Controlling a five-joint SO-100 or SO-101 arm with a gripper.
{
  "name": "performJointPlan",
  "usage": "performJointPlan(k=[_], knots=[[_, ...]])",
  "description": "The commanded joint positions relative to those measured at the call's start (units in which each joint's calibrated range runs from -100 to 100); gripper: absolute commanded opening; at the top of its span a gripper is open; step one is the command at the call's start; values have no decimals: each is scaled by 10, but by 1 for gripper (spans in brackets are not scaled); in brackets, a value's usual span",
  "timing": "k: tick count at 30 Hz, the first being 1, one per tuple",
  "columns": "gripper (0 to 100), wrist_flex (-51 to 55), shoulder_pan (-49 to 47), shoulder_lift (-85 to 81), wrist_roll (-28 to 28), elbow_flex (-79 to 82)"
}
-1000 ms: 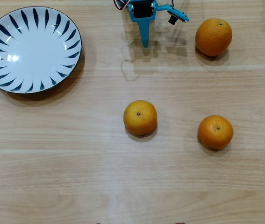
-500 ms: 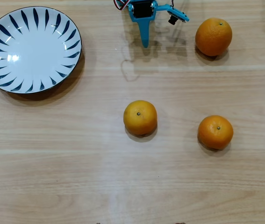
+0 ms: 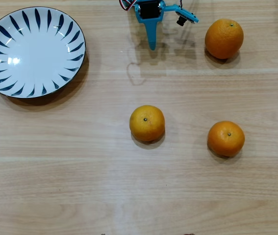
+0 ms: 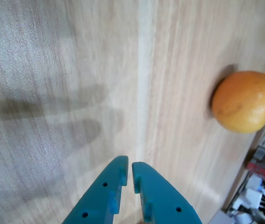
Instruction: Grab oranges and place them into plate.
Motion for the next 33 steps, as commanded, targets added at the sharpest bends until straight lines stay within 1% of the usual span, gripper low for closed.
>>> performJointPlan(k=[1, 33], knots=[[2, 0, 2, -5, -2, -1], [2, 0, 8, -5, -2, -1]])
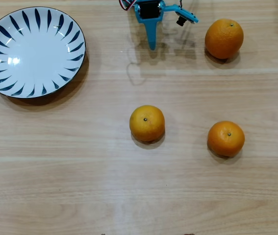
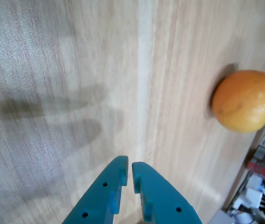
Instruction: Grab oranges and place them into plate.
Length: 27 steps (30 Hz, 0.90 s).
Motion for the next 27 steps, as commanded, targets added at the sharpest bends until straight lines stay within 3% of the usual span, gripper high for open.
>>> performJointPlan(k=[1, 11, 23, 27], knots=[[2, 0, 7, -5, -2, -1], [2, 2, 0, 29, 0, -68], [2, 9, -31, 363, -1, -396], [2, 80, -57, 449, -2, -475]])
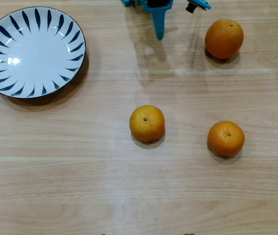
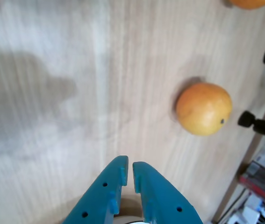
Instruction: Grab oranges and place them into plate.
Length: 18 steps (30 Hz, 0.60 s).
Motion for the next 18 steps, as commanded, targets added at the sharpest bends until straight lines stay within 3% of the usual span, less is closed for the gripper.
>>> performJointPlan(k=[1, 4, 18], knots=[[2, 71, -17, 70, -2, -97], [2, 118, -21, 128, -2, -165], [3, 119, -50, 461, -14, -488]])
